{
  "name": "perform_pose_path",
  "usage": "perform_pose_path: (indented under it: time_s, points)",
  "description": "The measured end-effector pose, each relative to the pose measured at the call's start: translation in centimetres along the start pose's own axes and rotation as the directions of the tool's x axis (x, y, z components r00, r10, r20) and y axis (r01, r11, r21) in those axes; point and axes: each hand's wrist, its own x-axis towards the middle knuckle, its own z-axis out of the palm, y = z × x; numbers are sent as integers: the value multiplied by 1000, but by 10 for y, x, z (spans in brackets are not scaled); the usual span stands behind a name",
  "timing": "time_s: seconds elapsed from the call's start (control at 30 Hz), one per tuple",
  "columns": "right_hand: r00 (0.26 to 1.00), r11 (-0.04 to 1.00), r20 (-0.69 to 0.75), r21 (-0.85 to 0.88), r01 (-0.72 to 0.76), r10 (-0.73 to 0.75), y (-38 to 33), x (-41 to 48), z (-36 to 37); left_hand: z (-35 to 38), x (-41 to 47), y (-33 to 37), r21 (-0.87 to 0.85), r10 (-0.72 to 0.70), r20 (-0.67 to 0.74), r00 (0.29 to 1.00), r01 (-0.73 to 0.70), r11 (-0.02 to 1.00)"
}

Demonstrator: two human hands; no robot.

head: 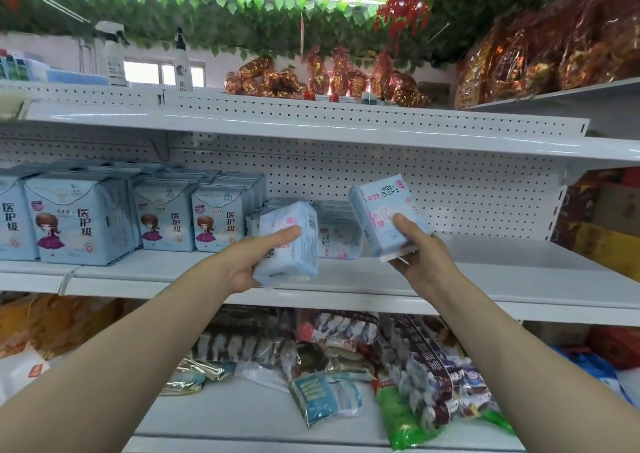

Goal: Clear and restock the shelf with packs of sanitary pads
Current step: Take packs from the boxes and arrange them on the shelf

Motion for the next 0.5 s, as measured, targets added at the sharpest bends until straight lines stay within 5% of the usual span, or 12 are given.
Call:
perform_pose_path:
  time_s: [0.37,0.5]
  points:
    - [1000,1000,5,-17,-10,10,5,9,8,-16,1,7,313,-15,18,1000,8,950]
    - [1000,999,1,-40,-6,6,4,13,7,-18,3,13,257,-71,-7,997,70,964]
